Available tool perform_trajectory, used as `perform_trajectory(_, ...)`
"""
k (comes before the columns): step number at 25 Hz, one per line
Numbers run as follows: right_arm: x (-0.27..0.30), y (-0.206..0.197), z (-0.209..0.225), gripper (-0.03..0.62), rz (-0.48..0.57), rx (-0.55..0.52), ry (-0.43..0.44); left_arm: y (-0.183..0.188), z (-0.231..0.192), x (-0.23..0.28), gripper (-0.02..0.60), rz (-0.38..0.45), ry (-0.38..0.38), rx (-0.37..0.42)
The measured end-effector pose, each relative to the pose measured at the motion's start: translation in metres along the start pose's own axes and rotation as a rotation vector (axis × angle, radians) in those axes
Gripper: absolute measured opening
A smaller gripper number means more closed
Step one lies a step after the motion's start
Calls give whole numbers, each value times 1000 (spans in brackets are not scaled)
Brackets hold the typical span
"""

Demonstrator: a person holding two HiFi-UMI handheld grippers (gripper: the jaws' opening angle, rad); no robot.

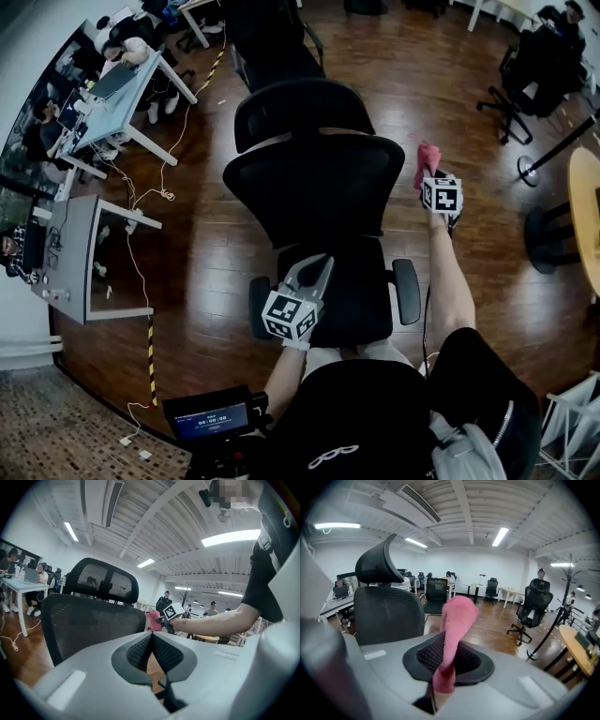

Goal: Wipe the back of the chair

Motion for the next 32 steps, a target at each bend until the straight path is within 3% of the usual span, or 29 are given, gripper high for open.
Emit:
perform_trajectory(2,1,-6,-3,40,-23,-35,-25,-2,-4,-7,-9,5,7,-6)
perform_trajectory(6,13,-5,-49,40,-46,-154,27,-2,-16,-28,-9,13,28,-12)
perform_trajectory(12,26,9,-104,40,-41,-176,28,-6,-41,-67,-9,28,80,-27)
perform_trajectory(32,54,31,-365,40,-6,-363,313,-20,-112,-183,-9,62,219,-70)
Point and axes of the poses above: the fingertips, and each gripper's own axes: x forward along the fingers, z to its right, y out of its top, the point moved 1 cm from there along -x, backward along the fingers, and after that the axes turned 3 degrees about -y, right-handed, at the moved point
